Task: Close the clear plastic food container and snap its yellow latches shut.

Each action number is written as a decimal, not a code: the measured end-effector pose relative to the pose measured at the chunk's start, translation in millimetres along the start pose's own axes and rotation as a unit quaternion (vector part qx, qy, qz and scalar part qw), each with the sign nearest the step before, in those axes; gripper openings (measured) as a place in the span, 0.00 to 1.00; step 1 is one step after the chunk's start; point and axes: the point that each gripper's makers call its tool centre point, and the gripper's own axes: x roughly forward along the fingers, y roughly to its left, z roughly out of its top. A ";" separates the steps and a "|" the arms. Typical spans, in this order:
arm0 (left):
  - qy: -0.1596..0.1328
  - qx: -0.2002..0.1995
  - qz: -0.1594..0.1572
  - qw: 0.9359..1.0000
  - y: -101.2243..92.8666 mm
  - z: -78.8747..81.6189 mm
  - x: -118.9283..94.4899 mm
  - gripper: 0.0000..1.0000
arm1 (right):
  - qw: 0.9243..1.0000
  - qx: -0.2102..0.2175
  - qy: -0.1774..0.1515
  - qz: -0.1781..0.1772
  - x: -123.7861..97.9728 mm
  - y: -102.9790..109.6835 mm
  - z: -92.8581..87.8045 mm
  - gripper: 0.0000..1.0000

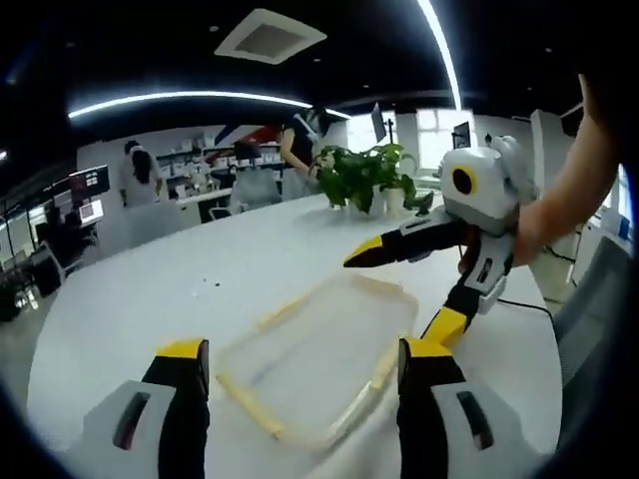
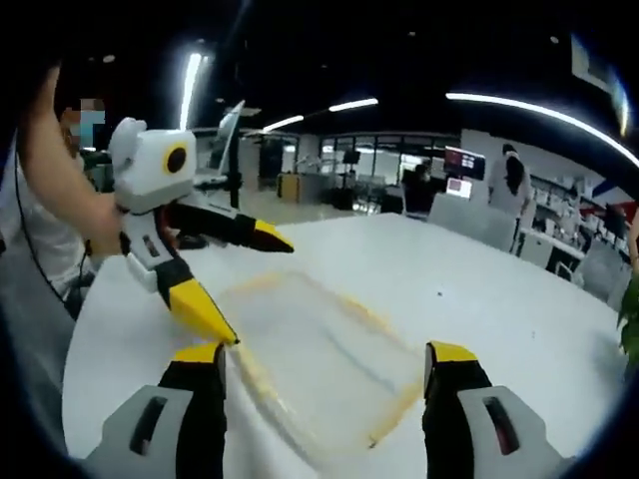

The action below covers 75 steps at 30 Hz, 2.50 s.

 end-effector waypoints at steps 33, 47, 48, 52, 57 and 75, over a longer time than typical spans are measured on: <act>-0.031 -0.048 0.051 0.997 -3.0 -14.5 -27.2 0.73 | 0.996 0.056 -0.024 -0.067 -34.9 1.2 -13.0 0.82; -0.031 -0.071 0.061 0.995 -14.9 -19.3 -54.1 0.72 | 0.991 0.089 -0.016 -0.101 -73.0 3.3 -21.2 0.80; -0.030 -0.071 0.061 0.995 -15.5 -19.9 -54.9 0.72 | 0.990 0.091 -0.015 -0.104 -76.0 3.8 -22.4 0.80; -0.025 -0.075 0.064 0.995 -16.5 -26.5 -60.4 0.69 | 0.989 0.100 -0.013 -0.107 -84.2 5.8 -27.2 0.78; -0.028 -0.081 0.062 0.994 -21.8 -25.8 -71.1 0.70 | 0.989 0.106 -0.017 -0.106 -94.4 10.3 -27.5 0.78; -0.021 -0.089 0.076 0.993 -13.6 -33.9 -106.0 0.69 | 0.985 0.120 -0.017 -0.121 -127.6 9.2 -31.5 0.77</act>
